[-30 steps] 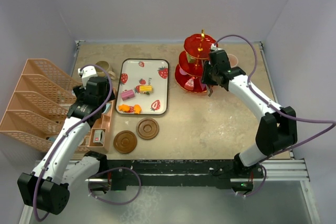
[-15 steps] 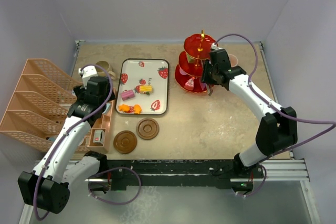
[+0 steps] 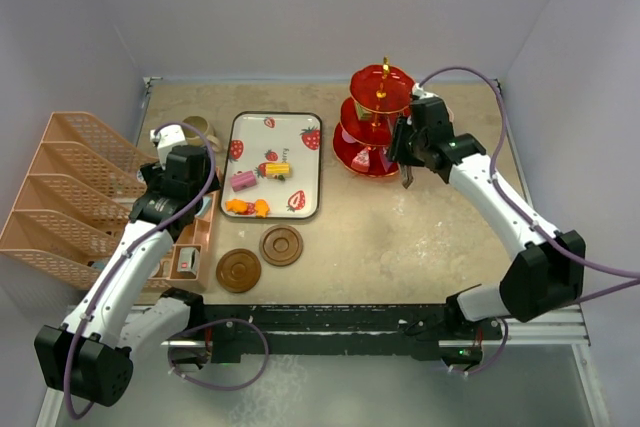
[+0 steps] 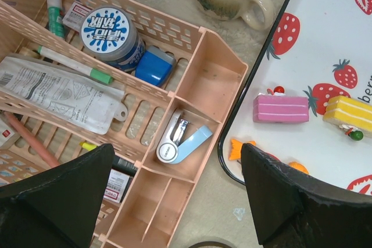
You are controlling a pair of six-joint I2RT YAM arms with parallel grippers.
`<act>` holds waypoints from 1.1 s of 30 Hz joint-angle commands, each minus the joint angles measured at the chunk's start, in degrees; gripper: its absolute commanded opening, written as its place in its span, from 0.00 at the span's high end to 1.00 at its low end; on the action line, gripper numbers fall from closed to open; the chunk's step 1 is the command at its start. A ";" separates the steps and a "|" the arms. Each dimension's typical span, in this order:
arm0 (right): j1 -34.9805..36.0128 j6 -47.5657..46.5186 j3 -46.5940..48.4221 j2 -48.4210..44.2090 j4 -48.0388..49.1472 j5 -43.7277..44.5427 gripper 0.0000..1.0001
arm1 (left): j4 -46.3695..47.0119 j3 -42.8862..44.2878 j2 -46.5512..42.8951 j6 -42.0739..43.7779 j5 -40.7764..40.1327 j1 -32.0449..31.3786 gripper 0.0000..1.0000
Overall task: Serve the afternoon tea
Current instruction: Place the desert on the desert table, then move the tray with dessert.
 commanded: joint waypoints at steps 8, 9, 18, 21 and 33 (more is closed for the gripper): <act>-0.25 1.87 -5.71 -7.33 -2.82 -3.49 0.59 | 2.33 1.04 0.21 0.23 0.53 -0.02 0.13; -0.25 2.07 -6.19 -8.29 -2.86 -3.49 0.59 | 2.33 1.04 0.12 0.22 0.49 -0.04 0.13; -0.25 1.72 -8.96 -13.66 -4.99 -4.28 0.60 | 1.97 1.10 -0.37 0.21 0.57 -0.05 0.13; -0.25 1.32 -9.61 -16.15 -6.03 -6.64 0.60 | 1.98 1.09 -0.49 0.19 0.50 -0.05 0.13; 0.64 0.04 -10.01 -22.80 -8.75 -20.29 0.61 | 1.90 1.23 -0.64 0.20 0.13 0.00 0.13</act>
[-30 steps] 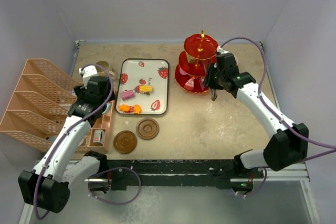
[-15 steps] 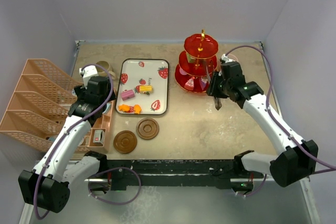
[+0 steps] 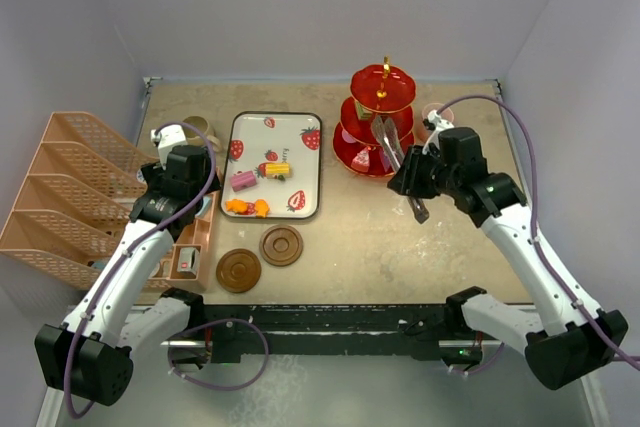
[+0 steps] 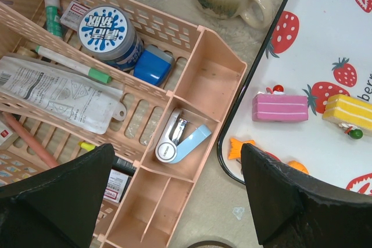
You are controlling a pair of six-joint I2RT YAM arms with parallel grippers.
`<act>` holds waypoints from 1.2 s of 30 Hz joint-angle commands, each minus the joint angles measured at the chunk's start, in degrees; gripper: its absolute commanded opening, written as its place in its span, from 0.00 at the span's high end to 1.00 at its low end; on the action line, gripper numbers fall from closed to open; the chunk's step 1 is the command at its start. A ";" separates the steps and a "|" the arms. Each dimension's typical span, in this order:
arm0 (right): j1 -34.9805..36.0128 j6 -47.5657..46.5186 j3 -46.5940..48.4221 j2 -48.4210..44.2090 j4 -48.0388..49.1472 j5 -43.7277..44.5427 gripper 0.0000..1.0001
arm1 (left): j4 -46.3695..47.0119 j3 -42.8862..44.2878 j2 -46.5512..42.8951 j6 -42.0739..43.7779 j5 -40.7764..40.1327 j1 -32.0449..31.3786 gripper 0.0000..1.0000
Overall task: Serve the afternoon tea
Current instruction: Move the tray with dessert.
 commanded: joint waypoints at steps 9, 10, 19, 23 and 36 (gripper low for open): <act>11.51 -0.87 2.08 1.82 -1.51 -5.72 0.61 | 1.52 1.44 -1.27 0.05 -1.06 -0.05 0.13; 13.69 -0.65 3.29 3.18 -1.22 -4.68 0.61 | 1.39 1.39 -1.36 -0.07 -1.38 -0.05 0.13; 29.48 -6.09 15.95 22.05 -1.23 9.27 0.62 | 0.40 1.65 -2.77 -0.82 -4.57 0.00 0.13; 32.03 -9.52 21.35 30.76 -1.14 14.46 0.63 | 0.04 1.72 -3.50 -1.37 -5.09 -0.04 0.13; 31.96 -13.80 28.66 44.49 0.97 16.21 0.63 | 0.26 1.59 -3.23 -0.79 -5.37 -0.04 0.13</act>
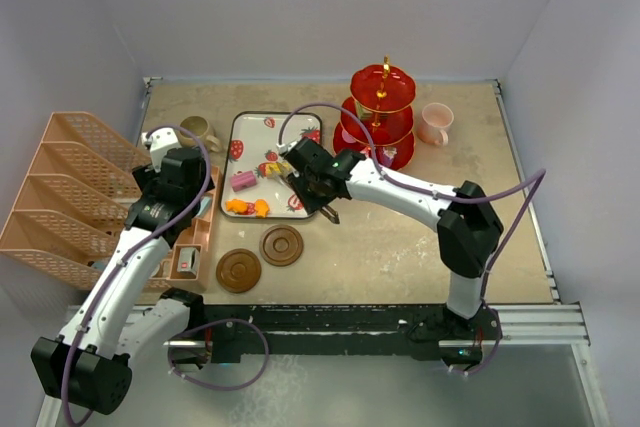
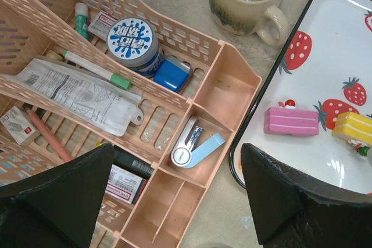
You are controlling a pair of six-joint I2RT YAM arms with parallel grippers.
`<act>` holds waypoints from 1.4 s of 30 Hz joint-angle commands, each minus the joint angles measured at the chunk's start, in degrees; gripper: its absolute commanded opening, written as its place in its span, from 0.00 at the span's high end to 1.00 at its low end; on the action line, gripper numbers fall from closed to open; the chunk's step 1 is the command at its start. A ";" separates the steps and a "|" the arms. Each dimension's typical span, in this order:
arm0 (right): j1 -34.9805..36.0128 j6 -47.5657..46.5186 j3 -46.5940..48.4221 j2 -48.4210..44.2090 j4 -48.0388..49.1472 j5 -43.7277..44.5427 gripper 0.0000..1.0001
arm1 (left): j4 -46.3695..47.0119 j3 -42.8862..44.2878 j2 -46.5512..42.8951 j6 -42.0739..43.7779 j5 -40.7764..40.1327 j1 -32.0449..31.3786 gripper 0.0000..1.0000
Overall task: Serve the afternoon tea
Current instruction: Move the tray with dessert.
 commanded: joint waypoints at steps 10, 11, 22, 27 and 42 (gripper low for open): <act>-0.06 -6.99 6.10 3.48 -0.31 3.94 0.63 | 1.96 1.41 0.51 0.03 -0.22 -0.05 0.13; -0.08 -7.33 6.15 3.49 0.06 4.02 0.63 | 2.00 1.45 0.58 0.03 -0.17 -0.05 0.13; -0.16 -9.71 7.30 6.76 -0.05 4.43 0.60 | 2.16 1.36 1.06 0.20 -0.13 -0.05 0.13; -0.43 -10.55 9.02 8.16 -0.32 5.78 0.60 | 2.26 1.37 1.32 0.30 -0.27 -0.01 0.13; -6.99 -9.97 9.51 9.35 1.26 -0.46 0.59 | 2.37 1.40 1.93 0.38 -0.31 -0.05 0.13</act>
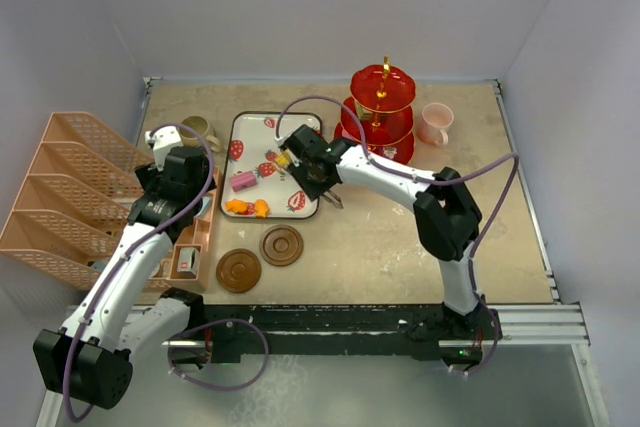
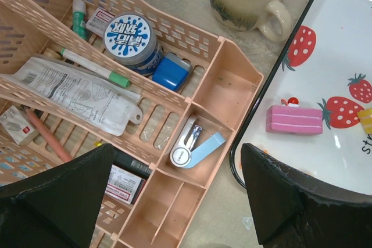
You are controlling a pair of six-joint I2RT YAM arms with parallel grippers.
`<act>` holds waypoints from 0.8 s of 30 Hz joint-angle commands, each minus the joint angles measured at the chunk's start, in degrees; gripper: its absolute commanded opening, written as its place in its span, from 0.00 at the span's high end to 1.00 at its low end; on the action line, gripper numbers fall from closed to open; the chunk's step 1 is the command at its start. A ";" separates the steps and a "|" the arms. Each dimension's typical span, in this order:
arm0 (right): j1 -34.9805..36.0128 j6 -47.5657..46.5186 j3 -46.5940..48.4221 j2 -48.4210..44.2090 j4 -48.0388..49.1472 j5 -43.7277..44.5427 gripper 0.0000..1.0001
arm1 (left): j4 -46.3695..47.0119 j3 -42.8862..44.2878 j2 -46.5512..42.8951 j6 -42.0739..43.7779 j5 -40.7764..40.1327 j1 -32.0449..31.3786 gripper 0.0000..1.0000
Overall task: Serve the afternoon tea
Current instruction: Move the tray with dessert.
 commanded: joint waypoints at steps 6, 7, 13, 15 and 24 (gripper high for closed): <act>-6.10 2.70 2.38 -1.42 3.26 -7.83 0.60 | 2.10 1.41 0.23 0.33 -0.39 0.00 0.13; -6.42 3.24 2.74 -1.65 3.07 -8.07 0.60 | 2.11 1.41 0.23 0.33 -0.39 -0.04 0.13; -7.38 9.19 2.69 -5.21 2.27 -5.66 0.59 | 2.08 1.41 0.16 0.33 -0.52 -0.05 0.13; -7.85 12.41 0.57 -7.03 3.27 -5.25 0.59 | 2.06 1.44 0.19 0.33 -0.57 -0.05 0.13; -9.54 23.98 -12.59 -13.81 12.80 -12.78 0.59 | 2.21 1.40 0.38 0.42 -0.15 -0.04 0.13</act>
